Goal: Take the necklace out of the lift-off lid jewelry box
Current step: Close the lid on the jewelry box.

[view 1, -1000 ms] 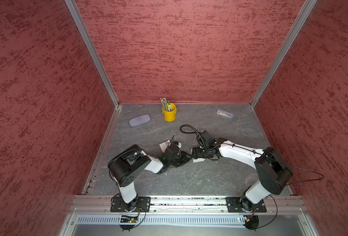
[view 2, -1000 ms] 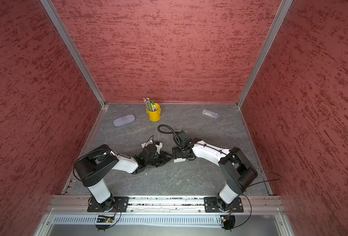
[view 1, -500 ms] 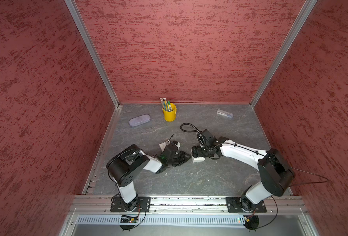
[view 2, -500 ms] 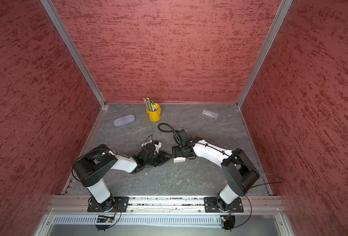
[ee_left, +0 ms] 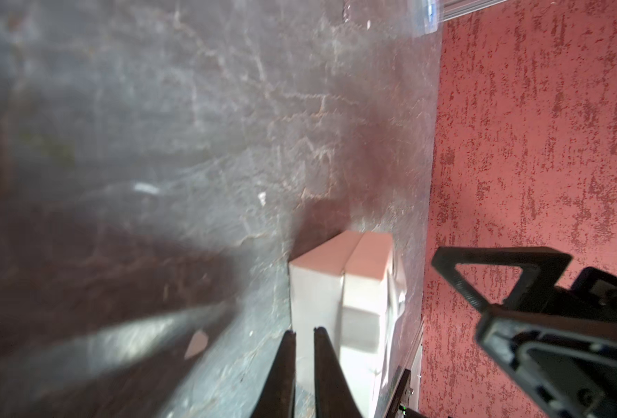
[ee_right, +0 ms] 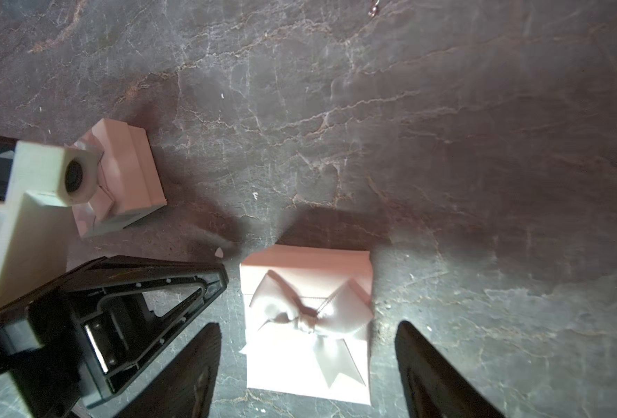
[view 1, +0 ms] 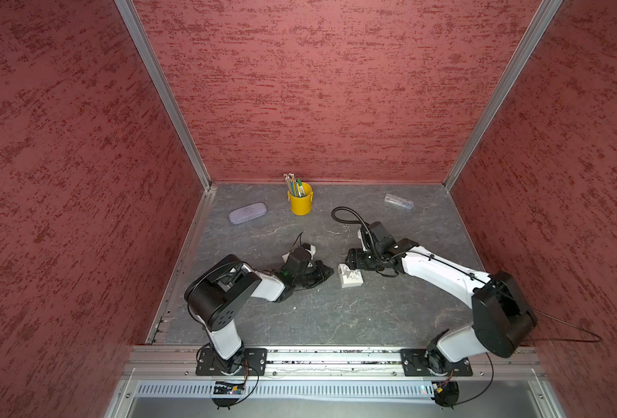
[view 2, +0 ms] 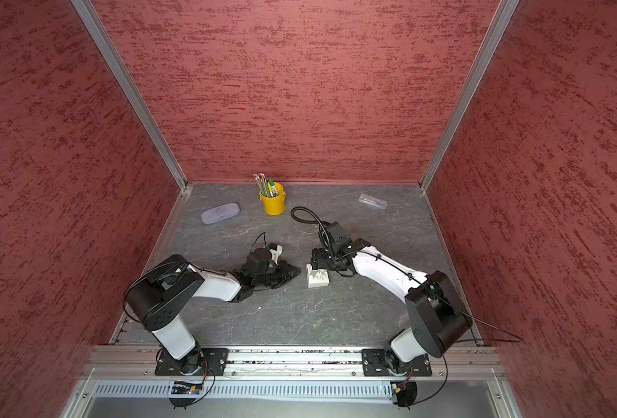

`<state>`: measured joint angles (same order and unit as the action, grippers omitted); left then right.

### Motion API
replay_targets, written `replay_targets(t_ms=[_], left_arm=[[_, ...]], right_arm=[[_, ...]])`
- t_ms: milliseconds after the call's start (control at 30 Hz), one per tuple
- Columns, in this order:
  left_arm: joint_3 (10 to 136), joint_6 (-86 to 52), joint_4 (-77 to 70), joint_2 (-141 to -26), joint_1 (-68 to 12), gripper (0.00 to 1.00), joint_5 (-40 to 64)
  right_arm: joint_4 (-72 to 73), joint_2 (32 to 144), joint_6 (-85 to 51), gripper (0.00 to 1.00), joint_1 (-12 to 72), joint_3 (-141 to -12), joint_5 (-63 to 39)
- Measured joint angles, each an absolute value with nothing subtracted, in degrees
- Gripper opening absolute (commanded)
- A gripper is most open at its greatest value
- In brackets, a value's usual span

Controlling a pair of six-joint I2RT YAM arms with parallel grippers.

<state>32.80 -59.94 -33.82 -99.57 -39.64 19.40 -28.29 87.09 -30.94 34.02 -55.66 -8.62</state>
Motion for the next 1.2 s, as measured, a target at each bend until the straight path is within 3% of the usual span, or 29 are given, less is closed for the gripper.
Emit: replay_targets(t_ms=[267, 1033, 1200], left_arm=[[36.71, -59.27, -34.26, -104.27, -39.48, 0.09, 19.57], [39.66, -59.61, -35.97, -109.51, -41.34, 0.07, 18.44], [39.77, -59.72, -36.01, -109.60, -42.61, 0.07, 18.13]], right_arm=[[-27.05, 89.49, -31.73, 0.78, 34.04, -55.31, -11.20], [-24.99, 91.53, -31.51, 0.65, 34.30, -55.75, -11.77], [-26.89, 92.55, -30.59, 0.52, 37.06, -58.06, -8.54]])
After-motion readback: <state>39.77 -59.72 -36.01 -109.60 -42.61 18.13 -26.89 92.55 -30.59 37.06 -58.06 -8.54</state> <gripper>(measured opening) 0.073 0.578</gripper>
